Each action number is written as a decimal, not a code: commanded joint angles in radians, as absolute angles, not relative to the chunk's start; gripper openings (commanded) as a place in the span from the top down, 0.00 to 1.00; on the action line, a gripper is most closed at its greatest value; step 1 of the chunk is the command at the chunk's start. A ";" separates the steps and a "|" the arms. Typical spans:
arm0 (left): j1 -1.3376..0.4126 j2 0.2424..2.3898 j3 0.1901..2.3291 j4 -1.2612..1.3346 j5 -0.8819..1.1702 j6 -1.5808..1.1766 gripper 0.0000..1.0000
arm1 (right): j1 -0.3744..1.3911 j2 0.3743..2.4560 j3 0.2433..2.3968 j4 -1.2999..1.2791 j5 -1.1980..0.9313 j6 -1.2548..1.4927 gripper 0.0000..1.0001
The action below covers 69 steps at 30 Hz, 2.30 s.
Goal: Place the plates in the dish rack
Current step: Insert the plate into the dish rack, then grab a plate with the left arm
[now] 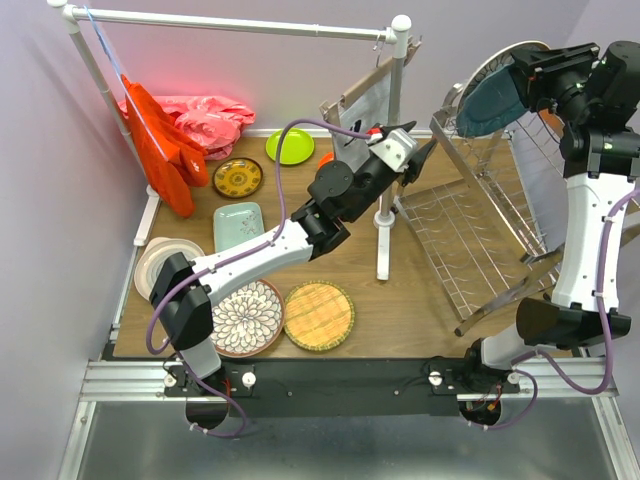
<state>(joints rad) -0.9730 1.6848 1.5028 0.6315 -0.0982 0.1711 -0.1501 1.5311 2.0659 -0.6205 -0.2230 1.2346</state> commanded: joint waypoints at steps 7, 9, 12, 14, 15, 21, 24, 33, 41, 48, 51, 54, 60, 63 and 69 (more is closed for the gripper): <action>-0.965 1.641 1.488 0.666 -0.127 0.164 0.42 | -0.120 1.526 2.017 -0.607 -0.229 1.246 0.47; -0.965 1.637 1.479 0.666 -0.129 0.164 0.42 | -0.120 1.523 2.011 -0.607 -0.227 1.246 0.47; -0.963 1.628 1.468 0.666 -0.132 0.164 0.42 | -0.124 1.516 2.008 -0.609 -0.224 1.246 0.47; -0.962 1.625 1.465 0.666 -0.130 0.166 0.43 | -0.129 1.509 2.006 -0.609 -0.225 1.244 0.46; -0.963 1.623 1.465 0.667 -0.130 0.166 0.43 | -0.130 1.506 2.003 -0.609 -0.227 1.241 0.46; -0.962 1.612 1.465 0.663 -0.126 0.160 0.43 | -0.135 1.468 2.009 -0.606 -0.218 1.213 0.42; -0.962 1.595 1.457 0.649 -0.123 0.156 0.43 | -0.141 1.441 1.981 -0.607 -0.212 1.201 0.39; -0.963 1.471 1.394 0.478 -0.055 0.097 0.40 | -0.155 1.355 1.936 -0.555 -0.270 0.844 0.20; -0.963 1.247 1.251 0.174 0.023 -0.057 0.35 | -0.153 1.263 1.968 -0.526 -0.699 0.276 0.00; -0.962 1.128 1.160 -0.171 0.045 -0.152 0.35 | -0.153 1.264 2.008 -0.647 -1.011 0.066 0.00; -0.962 1.108 1.120 -0.288 0.032 -0.218 0.35 | -0.153 1.265 2.009 -0.669 -1.139 0.035 0.00; -0.962 1.094 1.065 -0.354 0.049 -0.307 0.35 | -0.153 1.282 2.046 -0.698 -1.261 0.025 0.00; -0.947 1.101 0.924 -0.394 0.123 -0.361 0.35 | -0.152 1.308 2.057 -0.690 -1.367 0.057 0.00; -0.913 1.150 0.896 -0.365 0.231 -0.321 0.35 | -0.152 1.318 2.048 -0.678 -1.408 0.090 0.00; -0.807 1.336 0.995 -0.402 0.348 -0.088 0.37 | -0.152 1.330 2.031 -0.661 -1.454 0.120 0.00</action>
<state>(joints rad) -0.8551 1.2411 0.9142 -0.3660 0.2245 -0.2516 -0.1497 1.3243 2.0308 -0.6666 -1.3727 0.0856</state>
